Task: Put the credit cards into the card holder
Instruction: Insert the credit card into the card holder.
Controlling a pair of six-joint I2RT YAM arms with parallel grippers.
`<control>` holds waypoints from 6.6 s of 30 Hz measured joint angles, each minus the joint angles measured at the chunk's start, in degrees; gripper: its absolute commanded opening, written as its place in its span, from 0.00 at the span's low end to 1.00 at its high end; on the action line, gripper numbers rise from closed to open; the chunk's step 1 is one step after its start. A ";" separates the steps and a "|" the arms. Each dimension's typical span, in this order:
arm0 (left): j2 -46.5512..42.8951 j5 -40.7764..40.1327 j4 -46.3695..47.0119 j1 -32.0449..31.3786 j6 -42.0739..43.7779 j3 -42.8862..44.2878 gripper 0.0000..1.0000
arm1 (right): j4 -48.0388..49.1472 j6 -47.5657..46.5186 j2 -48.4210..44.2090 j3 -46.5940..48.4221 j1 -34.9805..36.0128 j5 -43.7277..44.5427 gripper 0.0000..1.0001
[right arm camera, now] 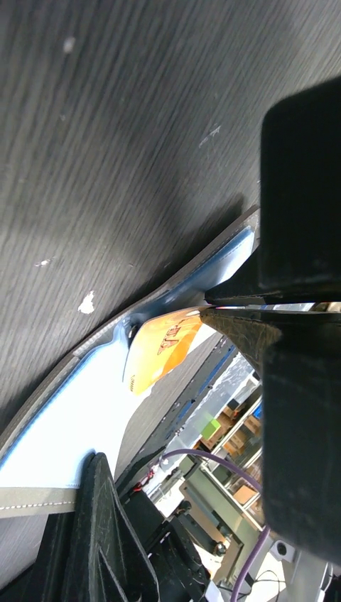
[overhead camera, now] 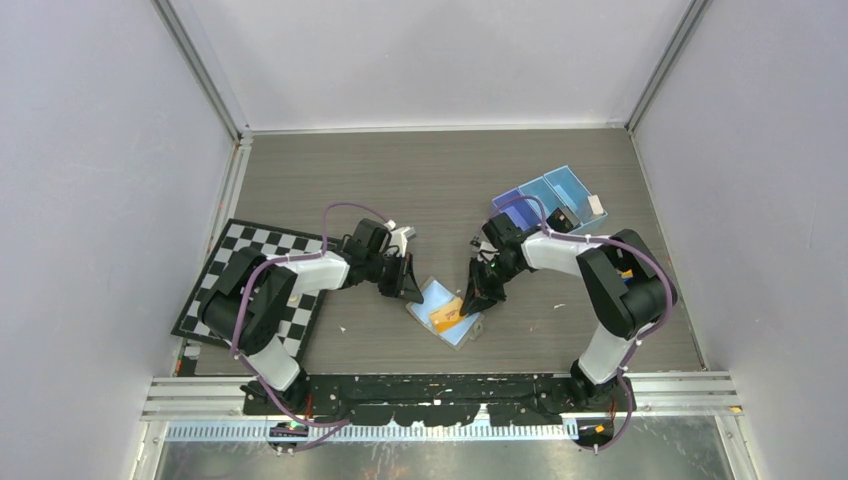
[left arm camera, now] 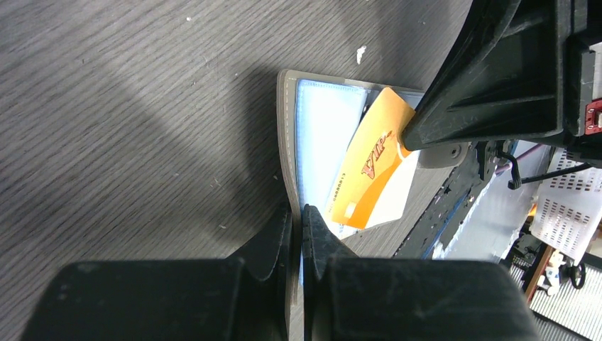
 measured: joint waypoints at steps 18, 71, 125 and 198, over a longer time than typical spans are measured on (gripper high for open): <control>0.13 1.05 0.24 0.22 0.26 0.00 0.00 | -1.27 -2.56 5.62 3.23 0.33 -4.22 0.01; 0.52 3.15 0.35 0.20 1.49 0.00 0.00 | -11.69 -14.14 15.10 13.29 -0.90 -9.55 0.01; -9.11 -8.87 10.25 -4.55 -17.07 -10.29 0.10 | -12.28 -0.94 -12.00 8.46 0.15 11.82 0.28; -22.34 -20.37 5.53 -7.26 -22.16 -17.75 0.00 | 10.01 30.73 -21.88 -14.19 16.85 35.52 0.30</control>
